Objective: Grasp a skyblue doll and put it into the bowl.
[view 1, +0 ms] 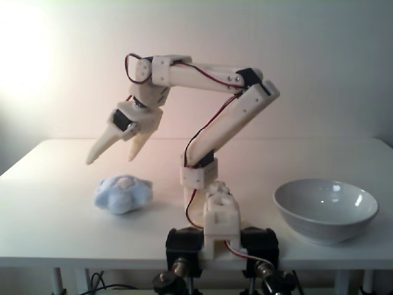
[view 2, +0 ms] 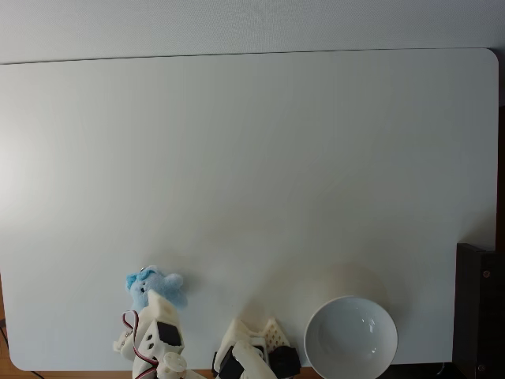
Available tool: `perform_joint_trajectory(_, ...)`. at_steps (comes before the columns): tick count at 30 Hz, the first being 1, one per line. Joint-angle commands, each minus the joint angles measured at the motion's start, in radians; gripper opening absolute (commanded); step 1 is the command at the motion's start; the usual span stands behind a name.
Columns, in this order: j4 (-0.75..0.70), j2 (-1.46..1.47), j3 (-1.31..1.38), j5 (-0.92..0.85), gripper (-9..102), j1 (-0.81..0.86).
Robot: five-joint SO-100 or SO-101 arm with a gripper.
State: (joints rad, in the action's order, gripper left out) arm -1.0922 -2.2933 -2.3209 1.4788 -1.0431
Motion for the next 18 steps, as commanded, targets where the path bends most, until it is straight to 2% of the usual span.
perform_joint_trajectory(1, -0.002, 0.115, 0.058, -0.006, 54, 0.009)
perform_joint_trajectory(13, -0.017, 0.14, 0.046, -0.008, 54, 0.012)
perform_joint_trajectory(18, -0.11, 0.143, 0.048, -0.031, 54, 0.032)
